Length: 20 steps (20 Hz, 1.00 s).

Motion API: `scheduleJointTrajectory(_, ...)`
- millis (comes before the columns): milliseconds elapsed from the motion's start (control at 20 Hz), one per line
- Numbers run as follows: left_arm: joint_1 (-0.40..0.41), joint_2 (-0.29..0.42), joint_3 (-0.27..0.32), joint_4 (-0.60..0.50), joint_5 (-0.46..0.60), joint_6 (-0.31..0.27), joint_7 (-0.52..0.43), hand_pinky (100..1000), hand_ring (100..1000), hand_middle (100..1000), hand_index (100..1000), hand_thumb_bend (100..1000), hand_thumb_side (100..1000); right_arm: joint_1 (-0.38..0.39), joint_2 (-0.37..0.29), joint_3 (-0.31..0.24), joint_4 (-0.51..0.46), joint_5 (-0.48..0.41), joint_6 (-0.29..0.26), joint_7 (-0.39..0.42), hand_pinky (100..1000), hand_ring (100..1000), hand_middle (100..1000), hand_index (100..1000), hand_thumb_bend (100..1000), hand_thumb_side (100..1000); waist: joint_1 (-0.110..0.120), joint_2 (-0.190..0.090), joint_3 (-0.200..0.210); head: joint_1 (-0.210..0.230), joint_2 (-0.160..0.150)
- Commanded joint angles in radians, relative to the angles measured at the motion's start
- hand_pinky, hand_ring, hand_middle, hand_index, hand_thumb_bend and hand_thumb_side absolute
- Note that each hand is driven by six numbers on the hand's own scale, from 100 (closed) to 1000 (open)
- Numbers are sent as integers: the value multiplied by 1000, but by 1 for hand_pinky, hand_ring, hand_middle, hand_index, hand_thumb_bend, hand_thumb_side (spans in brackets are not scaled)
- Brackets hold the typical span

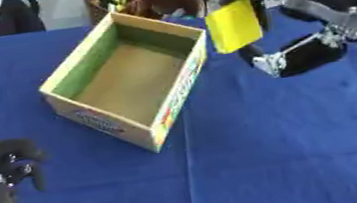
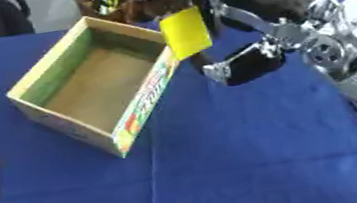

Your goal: Pick up objects on the table and place them in the box.

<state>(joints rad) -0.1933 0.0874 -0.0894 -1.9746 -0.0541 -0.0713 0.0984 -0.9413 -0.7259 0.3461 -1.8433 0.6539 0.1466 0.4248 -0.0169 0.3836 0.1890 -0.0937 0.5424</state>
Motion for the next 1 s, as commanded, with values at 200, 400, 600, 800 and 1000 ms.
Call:
scheduleJointTrajectory(200, -5, 15, -9, -12, 2, -1, -8, 225, 501, 446, 592, 100, 960, -134, 92, 5, 140, 22, 3, 14, 753, 666, 340, 446, 100, 209, -10, -25, 19, -15, -6)
scheduleJointTrajectory(400, -9, 16, -11, -11, 3, 0, -11, 226, 501, 446, 592, 100, 961, -213, 177, 10, 275, 63, -9, 20, 755, 669, 342, 449, 100, 211, -18, -21, 38, -27, -14)
scheduleJointTrajectory(600, -15, 15, -13, -14, 3, -1, -14, 226, 502, 447, 592, 100, 962, -267, 260, 4, 415, 130, -24, 1, 755, 667, 340, 449, 100, 214, -26, -11, 62, -45, -27)
scheduleJointTrajectory(800, -21, 13, -15, -16, 2, -1, -18, 226, 502, 447, 592, 100, 964, -299, 330, -10, 550, 200, -45, -22, 756, 668, 340, 450, 100, 217, -32, 1, 84, -63, -40)
scheduleJointTrajectory(1000, -25, 11, -17, -17, 0, -1, -21, 226, 502, 447, 592, 100, 965, -317, 376, -30, 662, 251, -65, -38, 755, 670, 343, 452, 100, 221, -37, 15, 99, -74, -52)
